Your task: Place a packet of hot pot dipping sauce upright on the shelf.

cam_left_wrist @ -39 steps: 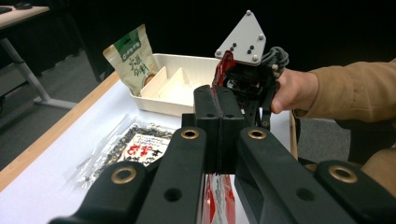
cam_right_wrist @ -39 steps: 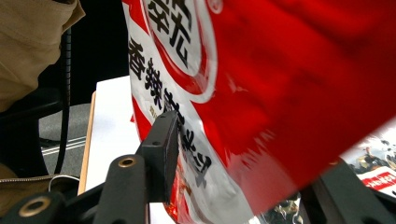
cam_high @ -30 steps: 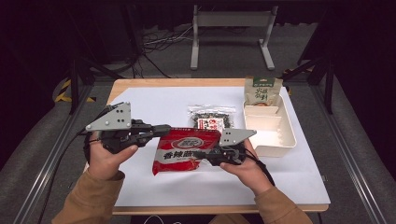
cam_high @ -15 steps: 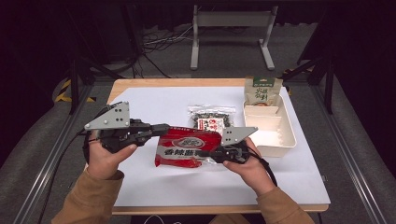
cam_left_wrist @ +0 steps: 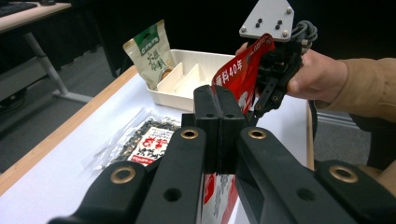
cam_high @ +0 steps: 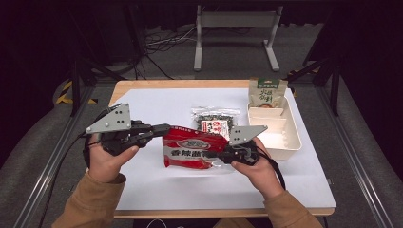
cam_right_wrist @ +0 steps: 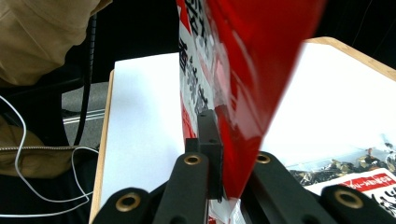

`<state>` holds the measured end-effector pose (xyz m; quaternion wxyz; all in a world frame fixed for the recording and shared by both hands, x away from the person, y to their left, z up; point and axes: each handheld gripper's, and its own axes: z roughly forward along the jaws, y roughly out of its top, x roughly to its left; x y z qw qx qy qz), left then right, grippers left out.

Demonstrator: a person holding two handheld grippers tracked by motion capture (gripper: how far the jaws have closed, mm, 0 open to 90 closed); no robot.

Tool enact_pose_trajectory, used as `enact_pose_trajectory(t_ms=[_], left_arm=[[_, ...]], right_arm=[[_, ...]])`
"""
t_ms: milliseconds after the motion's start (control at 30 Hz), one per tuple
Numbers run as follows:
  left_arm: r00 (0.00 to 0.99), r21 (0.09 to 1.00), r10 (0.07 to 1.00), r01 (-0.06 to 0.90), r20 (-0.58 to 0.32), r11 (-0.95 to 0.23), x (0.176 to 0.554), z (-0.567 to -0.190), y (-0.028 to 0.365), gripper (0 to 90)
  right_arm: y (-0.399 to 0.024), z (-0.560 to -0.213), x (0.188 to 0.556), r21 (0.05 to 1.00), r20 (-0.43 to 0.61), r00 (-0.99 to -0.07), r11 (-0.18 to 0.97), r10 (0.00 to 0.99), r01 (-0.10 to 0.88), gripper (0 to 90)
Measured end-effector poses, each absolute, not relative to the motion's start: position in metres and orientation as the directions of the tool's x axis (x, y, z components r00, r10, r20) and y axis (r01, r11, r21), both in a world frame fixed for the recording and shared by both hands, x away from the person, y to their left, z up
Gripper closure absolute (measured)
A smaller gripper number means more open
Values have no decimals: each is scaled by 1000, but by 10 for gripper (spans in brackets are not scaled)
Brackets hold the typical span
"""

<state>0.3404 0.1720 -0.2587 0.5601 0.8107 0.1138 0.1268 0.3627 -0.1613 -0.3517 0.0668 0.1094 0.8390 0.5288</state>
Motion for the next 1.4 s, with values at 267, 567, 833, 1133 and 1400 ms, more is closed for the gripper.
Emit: enact_pose_trajectory(t_ms=[267,567,833,1133,1400], left_arm=[[928,933,365,72,66,-352,343,-263,173,738],[918,933,392,93,54,-347,349,-272,181,512],[908,927,418,147,11,-344,361,-286,190,447],[889,925,458,188,-17,-330,373,-300,201,392],[872,926,489,198,-16,-322,382,-312,209,344]], right_arm=[[-171,-342,362,894,6,-964,430,266,124,894],[-189,-329,365,883,-3,-957,450,289,134,893],[-210,-310,371,874,-26,-942,466,334,141,893],[-228,-292,379,875,-36,-928,460,370,150,892],[-243,-276,390,866,-37,-919,472,392,166,892]])
